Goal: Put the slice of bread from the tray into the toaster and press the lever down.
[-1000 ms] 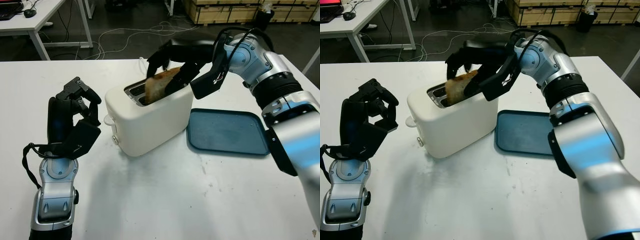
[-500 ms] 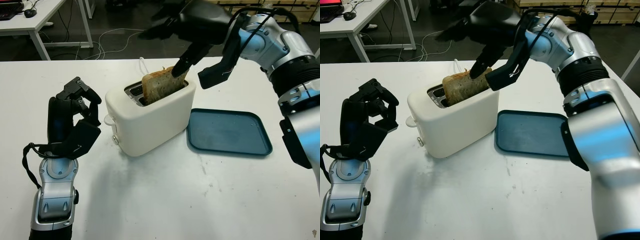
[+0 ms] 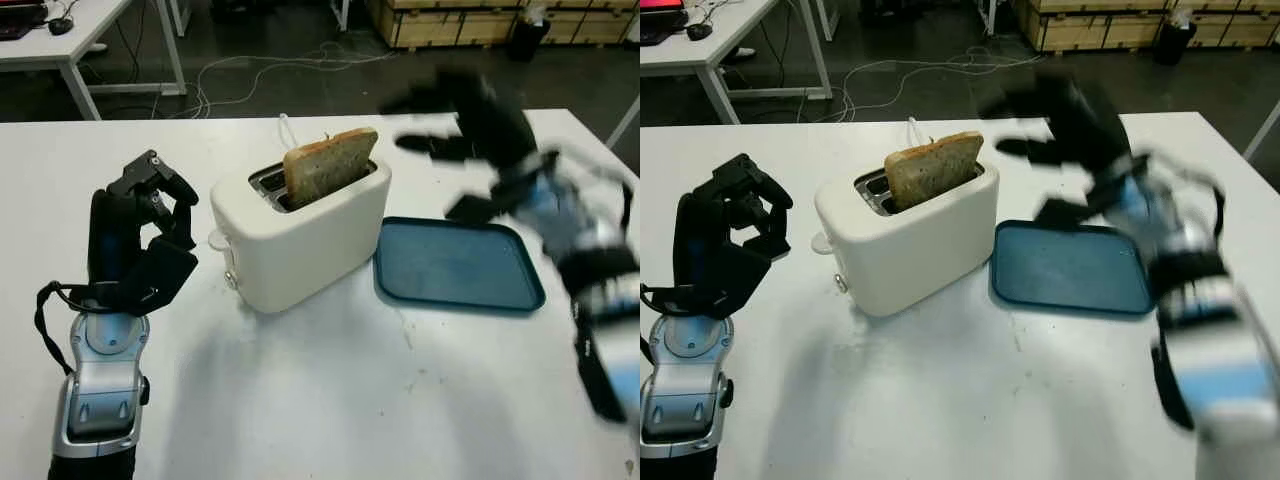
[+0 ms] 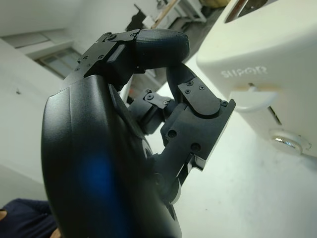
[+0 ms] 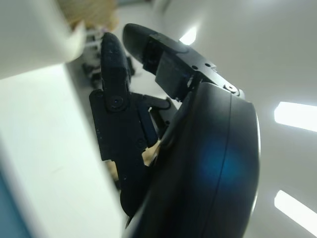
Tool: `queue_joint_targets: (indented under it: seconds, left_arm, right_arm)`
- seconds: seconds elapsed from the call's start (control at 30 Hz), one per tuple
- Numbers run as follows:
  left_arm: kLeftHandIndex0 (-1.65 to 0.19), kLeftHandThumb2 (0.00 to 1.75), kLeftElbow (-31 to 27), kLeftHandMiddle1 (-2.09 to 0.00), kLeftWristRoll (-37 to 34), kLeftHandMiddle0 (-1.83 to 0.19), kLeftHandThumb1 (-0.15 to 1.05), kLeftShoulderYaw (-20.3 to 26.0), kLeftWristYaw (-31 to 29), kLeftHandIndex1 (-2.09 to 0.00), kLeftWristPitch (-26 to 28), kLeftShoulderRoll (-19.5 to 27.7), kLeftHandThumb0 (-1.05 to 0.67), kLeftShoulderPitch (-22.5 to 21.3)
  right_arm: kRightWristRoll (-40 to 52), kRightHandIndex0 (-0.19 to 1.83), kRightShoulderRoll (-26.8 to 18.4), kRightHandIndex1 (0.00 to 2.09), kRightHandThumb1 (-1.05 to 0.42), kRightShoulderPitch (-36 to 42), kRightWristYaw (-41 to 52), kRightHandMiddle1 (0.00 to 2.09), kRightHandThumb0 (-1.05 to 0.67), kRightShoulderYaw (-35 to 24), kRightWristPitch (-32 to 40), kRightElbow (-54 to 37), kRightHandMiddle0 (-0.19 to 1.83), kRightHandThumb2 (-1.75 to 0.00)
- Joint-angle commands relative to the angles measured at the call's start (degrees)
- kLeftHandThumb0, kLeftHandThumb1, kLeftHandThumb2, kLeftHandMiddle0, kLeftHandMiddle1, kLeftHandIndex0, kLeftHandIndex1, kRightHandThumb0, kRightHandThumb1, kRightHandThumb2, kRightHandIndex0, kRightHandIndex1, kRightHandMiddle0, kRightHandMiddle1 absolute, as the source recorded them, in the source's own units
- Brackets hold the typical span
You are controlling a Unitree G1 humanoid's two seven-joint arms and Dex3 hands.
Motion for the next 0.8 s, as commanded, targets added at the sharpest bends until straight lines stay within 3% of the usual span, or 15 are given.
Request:
queue_joint_targets:
  seconds: [0.0, 0.13, 0.27, 0.3, 0.4, 0.47, 0.6, 0.67, 0.77]
  left_arm:
    - [-0.66, 1.14, 1.0, -1.75, 0.5, -1.0, 0.53, -0.5, -0.4, -1.75, -0.8, 0.9, -0.14, -1.2]
    - [-0.68, 1.17, 1.6, -1.75, 0.9, -1.02, 0.51, -0.9, -0.5, -1.75, -1.2, 1.4, -0.14, -1.5]
    - [-0.68, 1.18, 2.3, -1.75, 1.3, -1.01, 0.5, -1.1, -0.3, -1.75, -1.8, 1.8, -0.13, -1.4]
    - [-0.68, 1.18, 2.5, -1.75, 1.4, -1.01, 0.5, -1.2, -0.4, -1.75, -1.9, 2.0, -0.13, -1.3]
    - [-0.67, 1.17, 3.0, -1.75, 1.8, -1.0, 0.5, -1.3, -0.5, -1.75, -2.3, 2.7, -0.12, -1.0]
    - [-0.67, 1.16, 3.0, -1.75, 2.9, -1.01, 0.51, -1.6, -0.8, -1.75, -2.6, 3.9, -0.12, -0.7]
    - [-0.66, 1.07, 3.2, -1.75, 5.3, -1.02, 0.51, -2.0, -2.3, -1.73, -4.2, 7.3, -0.11, -0.2]
    - [-0.66, 1.02, 3.1, -1.75, 5.5, -1.0, 0.51, -1.8, -3.7, -1.69, -5.3, 9.3, -0.11, 0.1]
    - [-0.74, 0.89, 2.8, -1.75, 5.3, -0.96, 0.53, -1.1, -6.6, -1.48, -7.7, 13.2, -0.13, 0.5]
  right_arm:
    - [2.6, 0.77, 2.1, 1.4, -0.92, 6.7, -0.9, 0.72, -0.4, -2.9, 4.6, -7.4, 0.85, -0.31]
    - [-1.6, 0.83, 6.3, 1.41, -0.92, 16.7, -8.5, 0.78, -0.46, -6.6, 12.4, -17.8, 0.89, -0.29]
    - [-4.0, 0.9, 10.8, 1.5, -0.92, 21.1, -18.9, 0.71, -0.38, -9.2, 11.2, -19.7, 0.98, -0.28]
    - [-4.0, 0.88, 12.0, 1.57, -0.92, 21.3, -21.6, 0.79, -0.36, -9.7, 10.0, -19.0, 0.96, -0.28]
    - [-3.4, 0.81, 13.3, 1.73, -0.92, 21.6, -24.3, 1.37, -0.36, -10.1, 8.1, -17.6, 0.7, -0.36]
    - [-2.8, 0.8, 13.3, 1.74, -0.92, 21.8, -23.0, 1.45, -0.37, -9.8, 8.3, -17.6, 0.67, -0.36]
    - [4.0, 0.79, 13.3, 1.68, -0.92, 23.2, -12.7, 1.05, -0.37, -9.0, 10.4, -20.4, 0.8, -0.33]
    - [9.4, 0.75, 13.4, 1.73, -0.92, 24.0, -6.0, 1.01, -0.36, -9.0, 12.2, -22.6, 0.81, -0.31]
    - [12.6, 0.79, 13.3, 1.74, -0.92, 24.7, -0.3, 1.45, -0.33, -9.3, 13.7, -25.0, 0.66, -0.26]
